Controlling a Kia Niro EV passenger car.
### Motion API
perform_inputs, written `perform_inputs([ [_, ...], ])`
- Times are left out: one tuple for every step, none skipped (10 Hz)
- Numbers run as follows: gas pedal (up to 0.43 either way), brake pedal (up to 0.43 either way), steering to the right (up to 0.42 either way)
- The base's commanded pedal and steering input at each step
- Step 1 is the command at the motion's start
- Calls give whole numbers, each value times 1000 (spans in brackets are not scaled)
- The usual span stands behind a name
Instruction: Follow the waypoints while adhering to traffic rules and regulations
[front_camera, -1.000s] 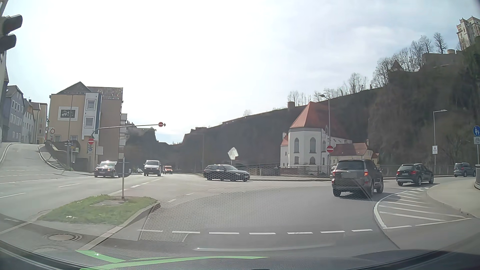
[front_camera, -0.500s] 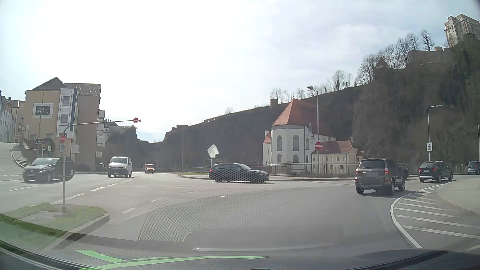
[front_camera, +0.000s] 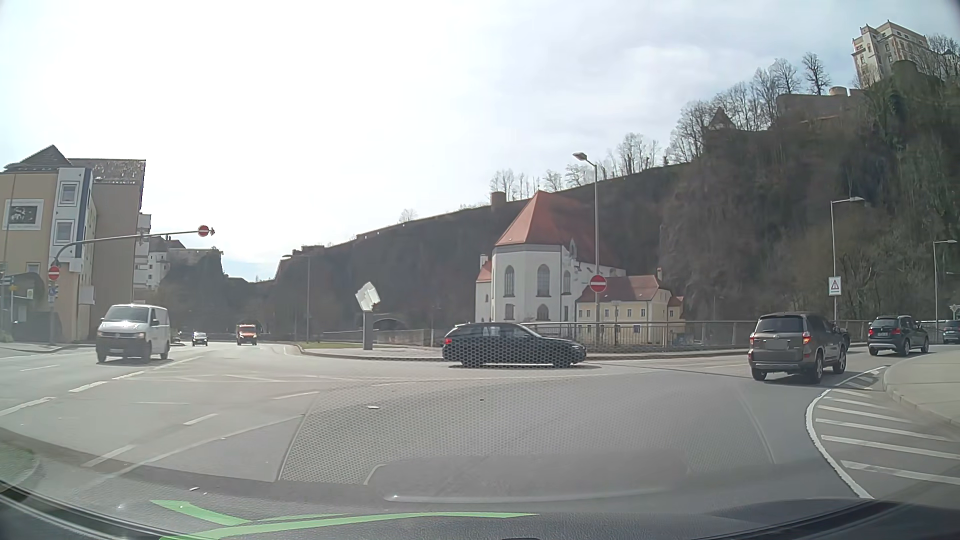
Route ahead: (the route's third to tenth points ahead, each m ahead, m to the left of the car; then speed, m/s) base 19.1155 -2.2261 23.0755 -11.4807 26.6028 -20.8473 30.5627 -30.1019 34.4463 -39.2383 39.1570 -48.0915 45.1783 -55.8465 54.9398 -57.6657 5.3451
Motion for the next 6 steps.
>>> perform_inputs([
  [118,0,166],
  [118,0,175],
  [130,0,182],
  [130,0,188],
  [138,0,193],
  [138,0,197],
])
